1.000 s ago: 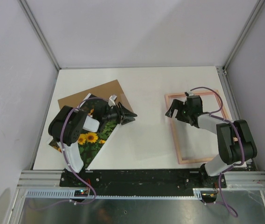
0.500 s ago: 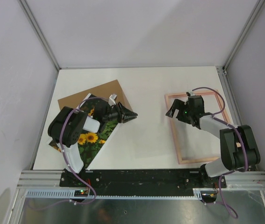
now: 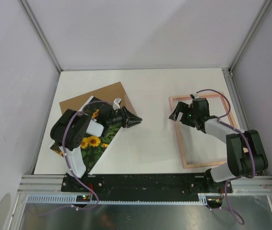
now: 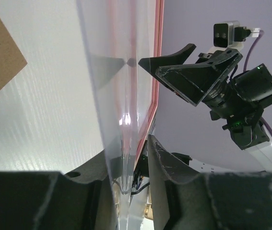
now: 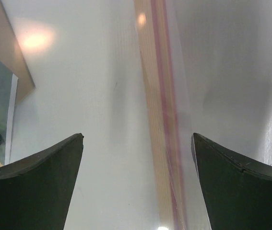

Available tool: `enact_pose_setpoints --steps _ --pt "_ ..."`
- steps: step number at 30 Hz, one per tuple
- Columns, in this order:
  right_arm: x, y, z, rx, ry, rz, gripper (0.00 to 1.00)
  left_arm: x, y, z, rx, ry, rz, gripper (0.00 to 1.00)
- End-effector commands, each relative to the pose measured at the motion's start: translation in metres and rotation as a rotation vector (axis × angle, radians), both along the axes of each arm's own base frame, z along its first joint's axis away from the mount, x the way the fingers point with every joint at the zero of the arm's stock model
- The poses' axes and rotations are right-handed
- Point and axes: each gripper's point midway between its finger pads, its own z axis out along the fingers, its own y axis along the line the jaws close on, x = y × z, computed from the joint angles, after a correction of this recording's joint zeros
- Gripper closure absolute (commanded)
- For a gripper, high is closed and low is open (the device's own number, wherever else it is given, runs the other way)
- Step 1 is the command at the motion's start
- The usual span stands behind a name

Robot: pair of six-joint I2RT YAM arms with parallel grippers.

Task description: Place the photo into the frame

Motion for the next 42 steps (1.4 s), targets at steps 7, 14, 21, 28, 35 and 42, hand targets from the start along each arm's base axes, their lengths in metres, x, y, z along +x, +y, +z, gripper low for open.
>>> enact_pose_setpoints --steps 7,14,21,28,35,42 --pt "-0.001 0.006 -0.004 0.002 0.004 0.016 0.01 -0.002 -0.006 -0.010 0.045 -0.020 -0.037 0.67" --pt "0.001 -0.007 -0.004 -0.029 -0.001 -0.012 0.01 -0.002 -0.004 -0.008 0.062 -0.031 -0.045 0.91" --pt "0.001 -0.024 0.006 -0.071 -0.011 -0.072 0.01 0.004 0.000 0.020 0.077 -0.088 -0.054 1.00" --pt "-0.009 -0.049 0.017 -0.175 0.002 -0.165 0.01 0.025 0.035 0.079 0.135 -0.189 0.029 1.00" --pt "-0.028 -0.060 0.027 -0.306 0.016 -0.207 0.02 0.040 0.089 0.156 0.200 -0.321 0.196 1.00" --pt "-0.048 -0.039 0.014 -0.417 0.045 -0.120 0.06 0.042 0.132 0.208 0.209 -0.407 0.344 1.00"
